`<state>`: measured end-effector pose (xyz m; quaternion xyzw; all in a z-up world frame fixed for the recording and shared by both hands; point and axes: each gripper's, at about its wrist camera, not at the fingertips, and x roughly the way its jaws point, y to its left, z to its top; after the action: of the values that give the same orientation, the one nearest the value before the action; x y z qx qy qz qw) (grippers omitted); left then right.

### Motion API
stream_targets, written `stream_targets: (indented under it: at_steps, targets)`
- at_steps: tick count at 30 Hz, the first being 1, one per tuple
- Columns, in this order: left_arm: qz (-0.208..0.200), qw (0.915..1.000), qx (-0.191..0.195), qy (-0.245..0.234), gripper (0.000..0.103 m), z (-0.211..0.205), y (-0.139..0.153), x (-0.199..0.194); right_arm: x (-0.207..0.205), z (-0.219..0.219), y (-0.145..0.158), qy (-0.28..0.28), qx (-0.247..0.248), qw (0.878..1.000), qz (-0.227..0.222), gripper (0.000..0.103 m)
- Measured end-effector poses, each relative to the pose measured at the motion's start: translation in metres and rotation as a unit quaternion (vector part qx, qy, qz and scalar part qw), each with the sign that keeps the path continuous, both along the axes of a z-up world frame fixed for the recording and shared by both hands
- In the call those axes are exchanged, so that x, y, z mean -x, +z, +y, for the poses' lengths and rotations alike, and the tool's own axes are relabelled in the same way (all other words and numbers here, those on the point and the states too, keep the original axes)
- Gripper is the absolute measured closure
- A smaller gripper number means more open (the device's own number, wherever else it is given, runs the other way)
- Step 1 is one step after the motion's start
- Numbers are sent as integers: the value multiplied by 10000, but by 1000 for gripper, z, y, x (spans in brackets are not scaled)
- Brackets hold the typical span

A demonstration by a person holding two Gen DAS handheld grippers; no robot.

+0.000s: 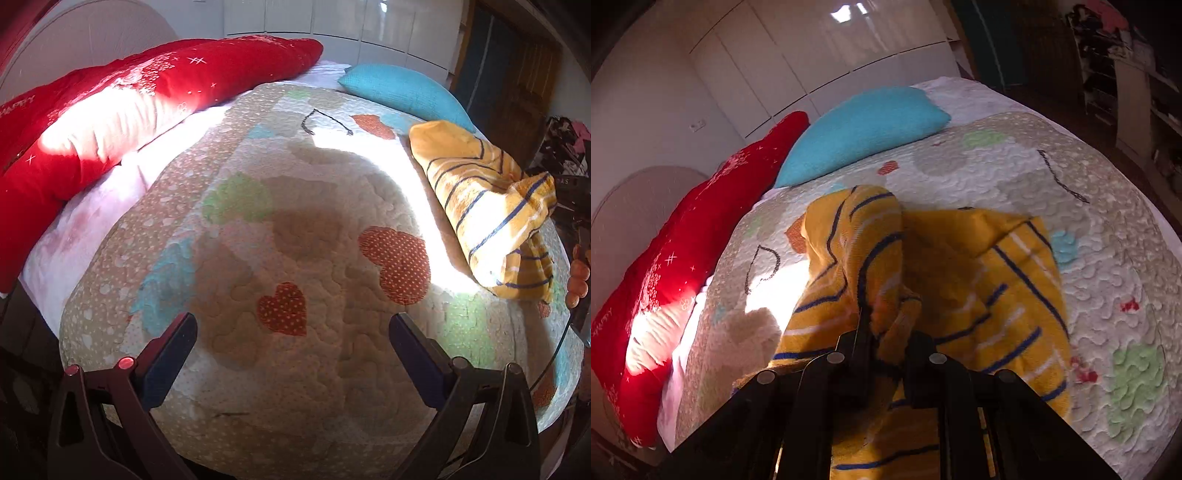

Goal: Fold small clothes
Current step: 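Fold the held sweater edge over the body with the right gripper, release, then grasp the folded sweater with the right gripper and lift it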

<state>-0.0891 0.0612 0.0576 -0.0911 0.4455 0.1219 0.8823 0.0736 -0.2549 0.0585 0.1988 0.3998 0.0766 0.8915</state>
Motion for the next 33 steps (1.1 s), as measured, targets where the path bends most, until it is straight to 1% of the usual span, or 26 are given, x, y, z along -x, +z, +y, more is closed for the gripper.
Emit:
stream_targets:
  at_steps: [2, 4, 6, 8, 11, 13, 15, 16, 17, 18, 19, 20, 21, 22, 23, 24, 25, 26, 27, 28, 31, 33]
  targets:
    - [66, 9998, -31, -202, 0, -15, 0, -7, 11, -34, -16, -298, -78, 9995, 120, 90]
    - [99, 9990, -54, -425, 0, -30, 1, -12, 24, -62, -31, -476, -288, 9982, 222, 90]
    - [103, 9980, -80, -612, 0, -44, 2, -17, 34, -79, -44, -527, -439, 9972, 294, 89]
    - [85, 9967, -67, -809, 0, -57, 6, -23, 41, -88, -55, -441, -637, 9965, 327, 89]
    - [84, 9946, 0, -1037, 0, -73, 10, -30, 48, -94, -55, -343, -699, 9966, 279, 88]
    - [49, 9935, -47, -1134, 0, -82, 13, -31, 53, -95, -45, -275, -670, 9971, 212, 84]
    - [15, 9925, -120, -1220, 0, -90, 14, -32, 62, -99, -30, -254, -780, 9966, 13, 83]
    - [18, 9921, -138, -1250, 0, -93, 14, -32, 67, -101, -24, -232, -878, 9958, -77, 75]
    - [31, 9918, -137, -1273, 0, -96, 14, -32, 69, -104, -19, -218, -978, 9949, -146, 69]
    - [45, 9916, -126, -1289, 0, -98, 14, -32, 71, -105, -15, -186, -1076, 9938, -205, 59]
    - [49, 9914, -116, -1306, 0, -99, 14, -32, 73, -105, -12, -126, -1167, 9928, -242, 53]
    - [48, 9912, -116, -1316, 0, -102, 15, -32, 72, -103, -10, -67, -1206, 9924, -229, 51]
    - [43, 9911, -120, -1326, 0, -104, 16, -32, 71, -98, -9, -29, -1142, 9933, -168, 47]
    - [35, 9909, -125, -1338, 0, -106, 17, -32, 66, -92, -10, 3, -1018, 9947, -104, 45]
    - [20, 9907, -134, -1355, 0, -108, 19, -32, 66, -85, -12, 50, -872, 9961, -77, 45]
    - [-3, 9903, -148, -1383, 0, -110, 21, -32, 66, -76, -14, 138, -740, 9971, -82, 46]
    - [-29, 9897, -170, -1420, 0, -113, 23, -33, 66, -68, -18, 302, -693, 9971, -91, 75]
    - [-50, 9890, -192, -1464, 0, -116, 26, -34, 66, -60, -22, 543, -776, 9955, -70, 96]
    - [-60, 9884, -205, -1505, 0, -119, 28, -36, 66, -55, -26, 709, -832, 9940, 1, 94]
    - [-64, 9879, -207, -1537, 0, -121, 31, -38, 68, -54, -28, 724, -718, 9948, -15, 95]
    - [-161, 9867, -181, -1607, 0, -124, 39, -43, 85, -60, -27, 703, -26, 9975, 24, 95]
    - [-234, 9858, -187, -1650, 0, -127, 42, -48, 99, -74, -33, 606, 190, 9979, 150, 96]
